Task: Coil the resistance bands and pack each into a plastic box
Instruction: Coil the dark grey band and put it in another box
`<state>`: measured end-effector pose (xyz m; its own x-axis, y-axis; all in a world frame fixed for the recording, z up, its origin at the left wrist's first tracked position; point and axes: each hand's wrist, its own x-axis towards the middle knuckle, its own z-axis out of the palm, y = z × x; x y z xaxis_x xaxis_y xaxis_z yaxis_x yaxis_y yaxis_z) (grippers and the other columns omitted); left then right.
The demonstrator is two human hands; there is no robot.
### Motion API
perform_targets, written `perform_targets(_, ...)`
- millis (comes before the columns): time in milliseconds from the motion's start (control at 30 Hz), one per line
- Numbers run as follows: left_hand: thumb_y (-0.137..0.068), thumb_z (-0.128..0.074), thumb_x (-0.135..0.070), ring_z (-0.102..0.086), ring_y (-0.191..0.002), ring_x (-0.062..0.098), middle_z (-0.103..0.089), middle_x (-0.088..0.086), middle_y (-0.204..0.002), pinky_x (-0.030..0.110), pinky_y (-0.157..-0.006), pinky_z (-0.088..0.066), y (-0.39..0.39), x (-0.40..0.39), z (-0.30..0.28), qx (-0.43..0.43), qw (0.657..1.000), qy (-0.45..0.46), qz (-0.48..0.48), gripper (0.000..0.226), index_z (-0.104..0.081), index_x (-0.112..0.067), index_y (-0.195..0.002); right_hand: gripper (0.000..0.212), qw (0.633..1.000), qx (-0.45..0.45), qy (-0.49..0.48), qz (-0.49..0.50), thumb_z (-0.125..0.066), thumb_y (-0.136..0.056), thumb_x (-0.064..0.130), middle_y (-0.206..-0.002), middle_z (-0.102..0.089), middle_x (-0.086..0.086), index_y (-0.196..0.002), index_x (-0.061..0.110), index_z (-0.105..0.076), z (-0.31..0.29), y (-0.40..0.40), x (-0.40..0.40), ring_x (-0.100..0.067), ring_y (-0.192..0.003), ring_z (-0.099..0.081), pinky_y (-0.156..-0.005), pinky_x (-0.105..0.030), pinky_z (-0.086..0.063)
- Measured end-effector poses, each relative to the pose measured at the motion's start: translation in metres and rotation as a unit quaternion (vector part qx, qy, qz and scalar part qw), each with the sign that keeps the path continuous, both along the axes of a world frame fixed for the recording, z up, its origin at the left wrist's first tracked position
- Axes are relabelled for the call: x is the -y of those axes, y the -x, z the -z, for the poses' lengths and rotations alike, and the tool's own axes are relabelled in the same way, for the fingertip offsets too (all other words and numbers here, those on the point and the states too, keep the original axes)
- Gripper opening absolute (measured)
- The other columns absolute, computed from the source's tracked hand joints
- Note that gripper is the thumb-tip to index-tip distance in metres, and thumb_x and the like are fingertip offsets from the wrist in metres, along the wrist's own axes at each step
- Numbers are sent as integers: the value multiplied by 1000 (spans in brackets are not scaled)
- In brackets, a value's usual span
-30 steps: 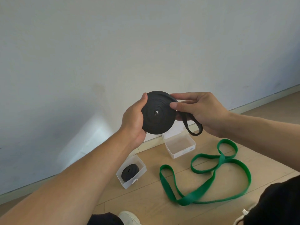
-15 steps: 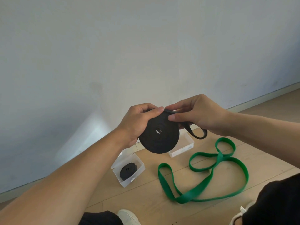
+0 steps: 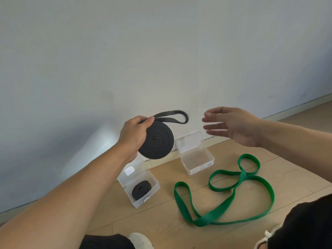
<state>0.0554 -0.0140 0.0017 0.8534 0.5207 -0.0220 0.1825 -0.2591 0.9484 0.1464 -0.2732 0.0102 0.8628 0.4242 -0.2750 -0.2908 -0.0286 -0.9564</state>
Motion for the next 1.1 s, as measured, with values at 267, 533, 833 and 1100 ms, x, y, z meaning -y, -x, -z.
perform_targets(267,-98,-65,-32,-68,-93,22,-73,-5,-89,37,-84,-51,2,5,4,23,993,-66,99,15,-74,-24,-89,43,988,-64,109,-91,-70,-93,35,-129,-58,-14,-126,9,-60,33,8,-12,-35,-111,-66,-92,-42,-59)
perform_targets(533,-98,-64,-35,-68,-93,22,-74,-3,-90,44,-91,-53,2,-1,7,20,993,-36,108,17,-75,-26,-87,30,991,-100,39,-78,-72,-93,21,-115,-69,-17,-114,2,-67,35,9,-23,-30,-98,-72,-83,-36,-62)
perform_targets(833,-99,-63,-30,-68,-87,18,-74,-4,-84,41,-88,-52,4,-3,12,1,985,-25,172,23,-75,-29,-80,31,988,-130,48,-74,-70,-94,24,-119,-68,-20,-115,1,-65,48,15,-28,-31,-100,-70,-85,-37,-61)
perform_targets(1100,-99,-64,-30,-68,-85,19,-74,-3,-82,41,-87,-52,6,-10,17,-24,987,-9,160,26,-76,-30,-76,24,987,-153,-51,-28,-62,-97,3,-94,-75,-12,-120,-1,-63,35,4,-28,-23,-85,-75,-75,-31,-64)
